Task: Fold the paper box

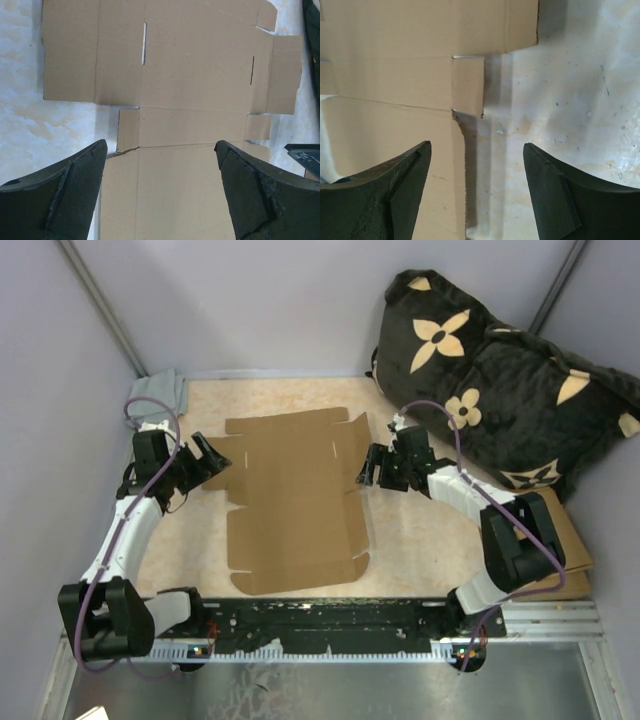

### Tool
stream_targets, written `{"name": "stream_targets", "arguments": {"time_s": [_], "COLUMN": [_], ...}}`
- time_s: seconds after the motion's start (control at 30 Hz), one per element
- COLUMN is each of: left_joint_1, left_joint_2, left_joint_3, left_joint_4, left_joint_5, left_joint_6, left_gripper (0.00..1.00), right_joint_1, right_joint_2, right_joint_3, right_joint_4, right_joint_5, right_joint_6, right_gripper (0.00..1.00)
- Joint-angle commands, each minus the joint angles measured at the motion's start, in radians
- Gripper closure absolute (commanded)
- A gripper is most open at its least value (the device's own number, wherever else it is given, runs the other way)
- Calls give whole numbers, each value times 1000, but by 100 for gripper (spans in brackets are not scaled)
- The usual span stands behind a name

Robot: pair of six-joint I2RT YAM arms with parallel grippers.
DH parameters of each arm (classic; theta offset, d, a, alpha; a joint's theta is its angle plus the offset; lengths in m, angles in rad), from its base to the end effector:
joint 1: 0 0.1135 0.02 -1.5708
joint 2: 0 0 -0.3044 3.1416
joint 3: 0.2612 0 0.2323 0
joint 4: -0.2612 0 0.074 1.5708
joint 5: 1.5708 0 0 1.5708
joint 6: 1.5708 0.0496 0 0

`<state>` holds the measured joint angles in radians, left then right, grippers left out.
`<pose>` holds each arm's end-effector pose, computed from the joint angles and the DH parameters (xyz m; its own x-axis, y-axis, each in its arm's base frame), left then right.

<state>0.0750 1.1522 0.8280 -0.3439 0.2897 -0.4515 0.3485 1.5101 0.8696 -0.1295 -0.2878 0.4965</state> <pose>0.2239 0.0026 0.3017 -0.6221 -0.4660 -0.6291 -0.1329 0.8547 -0.5017 0.2815 0.1172 0.2467 -0.8225 0.1871 -0.5371 -0.1446 0.8445 0.5157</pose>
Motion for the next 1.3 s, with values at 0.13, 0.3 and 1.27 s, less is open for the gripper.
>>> {"name": "stream_targets", "arguments": {"time_s": [0.13,0.3,1.27], "left_joint_1": [9,9,-179], "left_joint_2": [19,70,303], "left_joint_3": [11,25,-13], "left_joint_4": [22,-20,112], "left_joint_5": [66,90,-8], "left_joint_6": [5,5,-120], "left_gripper": [6,7,31], "right_joint_1": [81,104,110], "right_joint_2": [74,109,282], "right_joint_3": [111,130,350], "right_joint_4": [-101,-73,-177], "right_joint_5": [168,164,117], "right_joint_6": [-38,-32,-139], "right_gripper": [28,31,98]}}
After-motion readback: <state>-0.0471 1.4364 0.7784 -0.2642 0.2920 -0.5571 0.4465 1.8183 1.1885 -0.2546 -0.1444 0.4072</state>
